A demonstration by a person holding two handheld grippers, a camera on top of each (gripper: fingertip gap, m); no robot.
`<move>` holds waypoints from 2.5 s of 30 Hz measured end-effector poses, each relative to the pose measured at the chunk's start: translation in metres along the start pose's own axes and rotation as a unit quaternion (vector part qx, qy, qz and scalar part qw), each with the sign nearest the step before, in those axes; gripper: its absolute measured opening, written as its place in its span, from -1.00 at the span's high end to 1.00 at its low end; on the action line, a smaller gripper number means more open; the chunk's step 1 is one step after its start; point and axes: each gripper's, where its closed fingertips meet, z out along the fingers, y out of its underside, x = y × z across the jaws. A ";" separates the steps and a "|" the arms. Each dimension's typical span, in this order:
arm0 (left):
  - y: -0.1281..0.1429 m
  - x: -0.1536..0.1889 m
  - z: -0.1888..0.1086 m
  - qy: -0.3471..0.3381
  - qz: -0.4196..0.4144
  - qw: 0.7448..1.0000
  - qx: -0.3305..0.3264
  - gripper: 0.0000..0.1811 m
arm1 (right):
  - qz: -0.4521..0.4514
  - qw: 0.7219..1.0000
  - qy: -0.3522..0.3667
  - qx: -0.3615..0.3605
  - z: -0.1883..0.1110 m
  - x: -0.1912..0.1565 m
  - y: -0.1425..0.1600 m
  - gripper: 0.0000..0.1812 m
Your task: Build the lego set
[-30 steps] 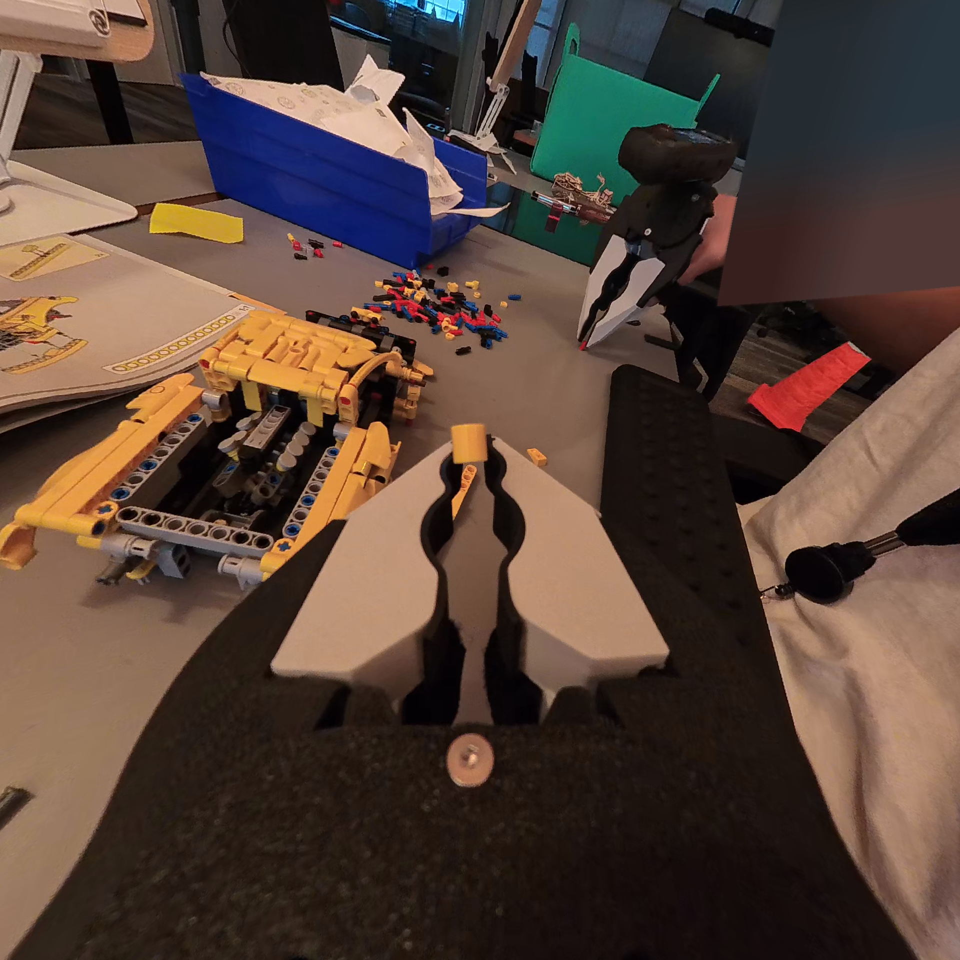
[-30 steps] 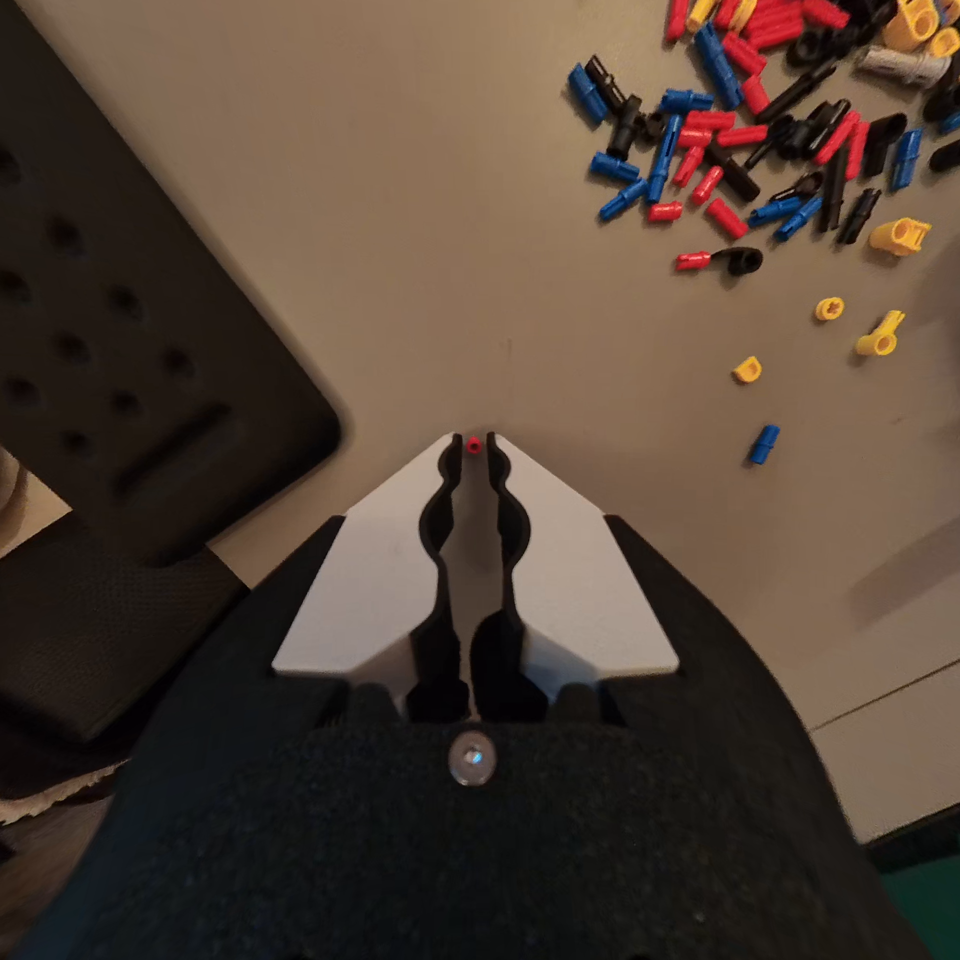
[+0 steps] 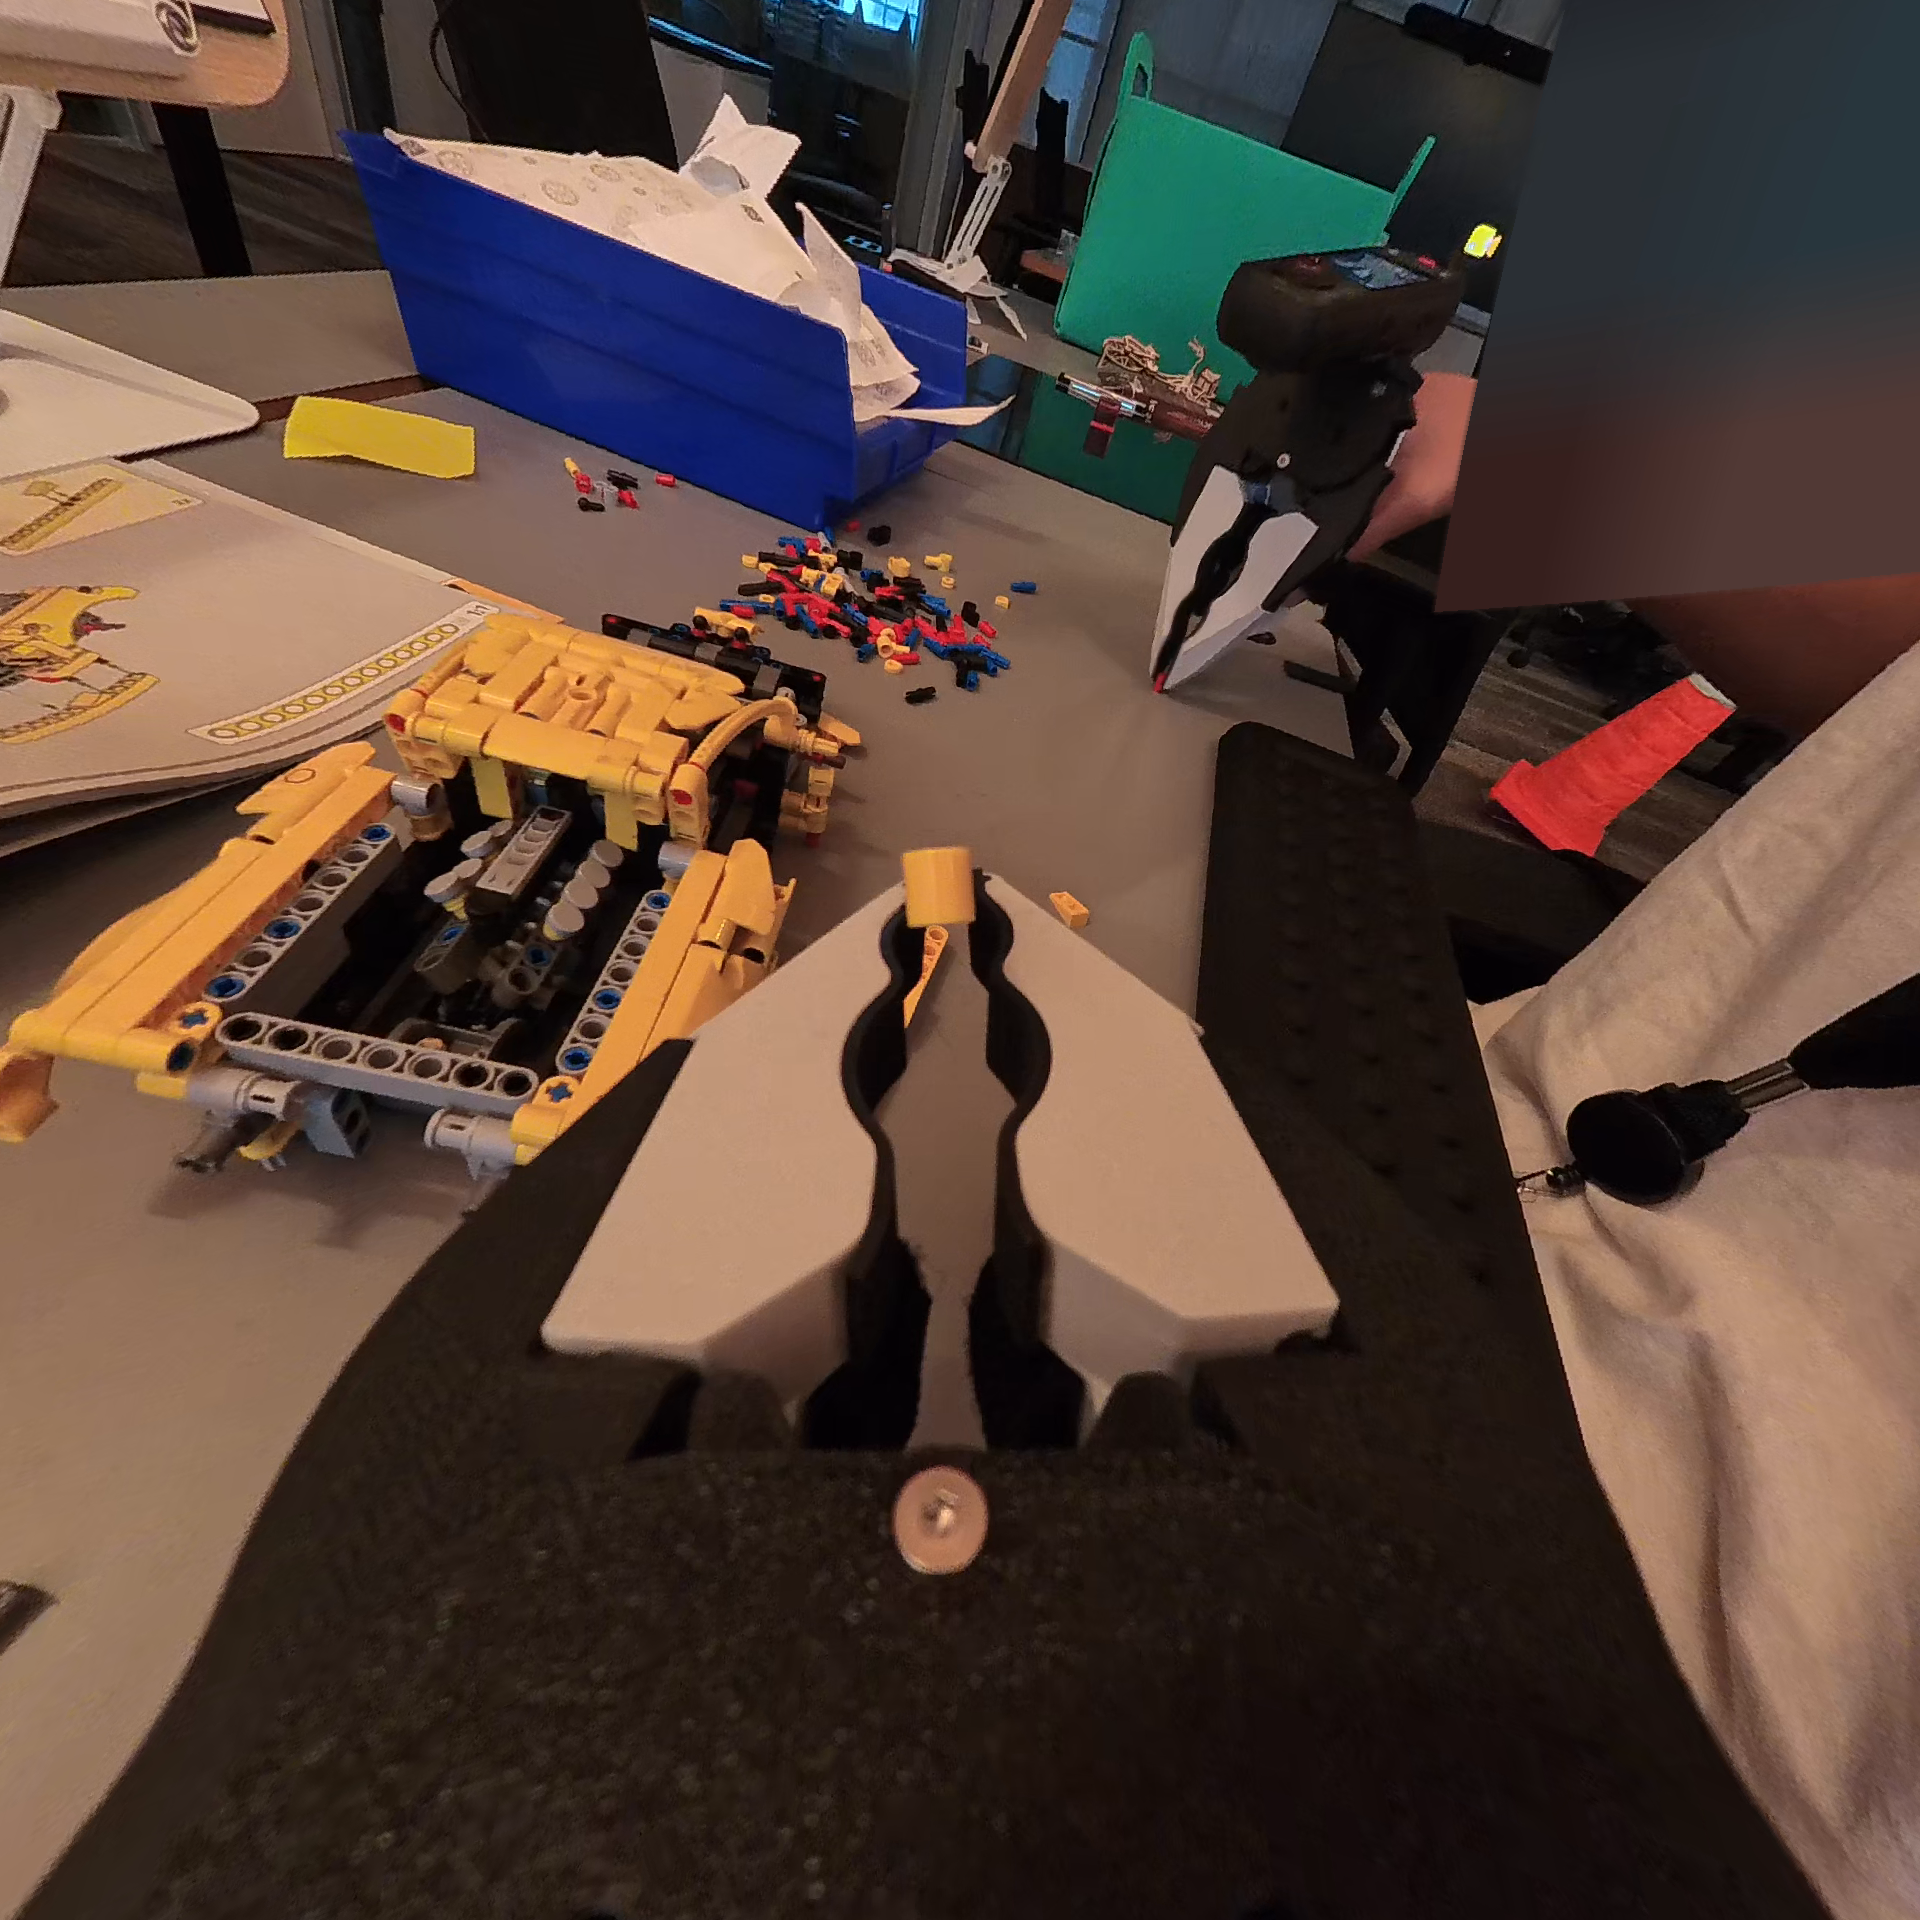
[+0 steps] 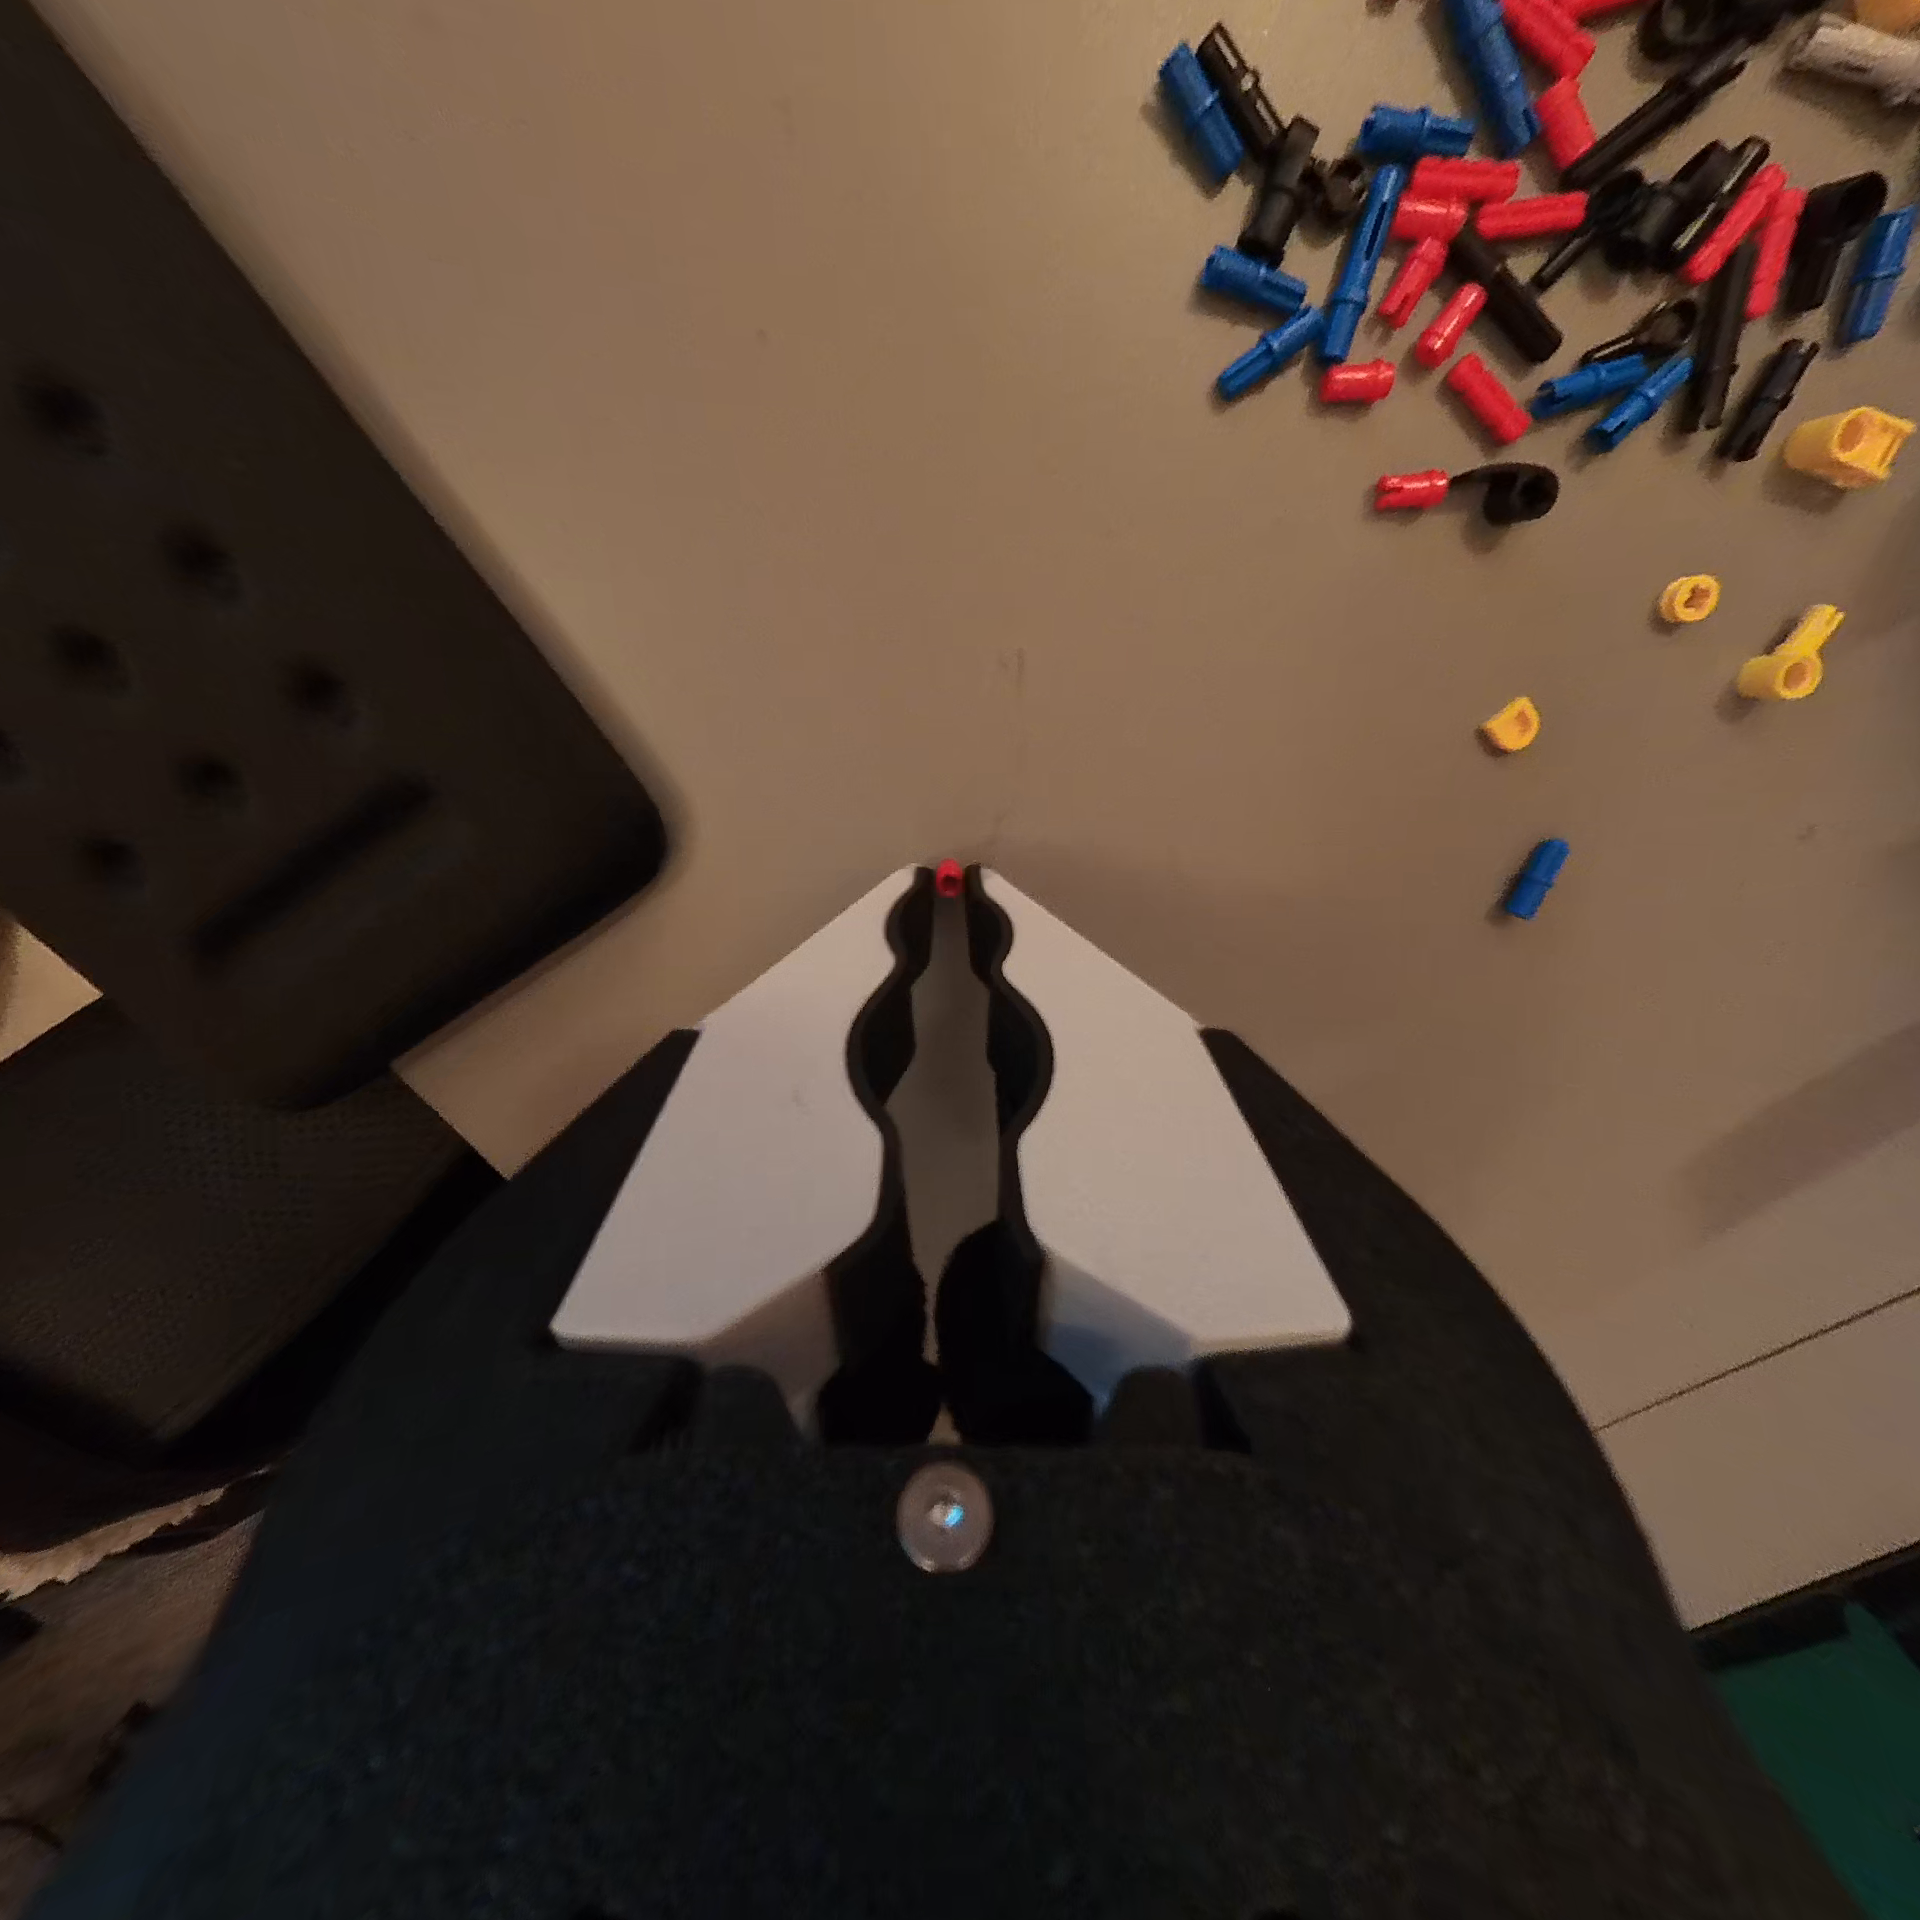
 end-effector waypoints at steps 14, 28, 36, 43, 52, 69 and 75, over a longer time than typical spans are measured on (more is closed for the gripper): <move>-0.016 0.031 -0.001 0.058 0.049 0.996 0.043 0.92 | -0.159 0.913 -0.067 0.369 -0.082 -0.122 -0.258 0.96; -0.014 0.041 0.002 0.068 0.084 0.994 0.036 0.92 | -0.201 0.903 -0.161 0.344 -0.057 -0.153 -0.294 0.96; -0.016 0.047 0.000 0.083 0.081 0.993 0.037 0.92 | -0.224 0.893 -0.184 0.344 -0.059 -0.157 -0.294 0.97; -0.024 0.062 -0.007 0.141 0.047 0.987 0.057 0.94 | -0.310 0.864 -0.195 0.344 -0.071 -0.169 -0.292 0.97; -0.035 0.052 -0.008 0.138 -0.003 0.986 0.093 0.93 | -0.257 0.874 -0.229 0.343 -0.080 -0.160 -0.301 0.93; -0.044 0.010 -0.019 0.129 -0.192 0.960 0.156 0.92 | -0.296 0.857 0.174 0.385 -0.058 -0.136 -0.346 0.77; -0.044 0.010 -0.019 0.131 -0.197 0.959 0.157 0.92 | -0.303 0.848 0.210 0.380 -0.055 -0.131 -0.347 0.84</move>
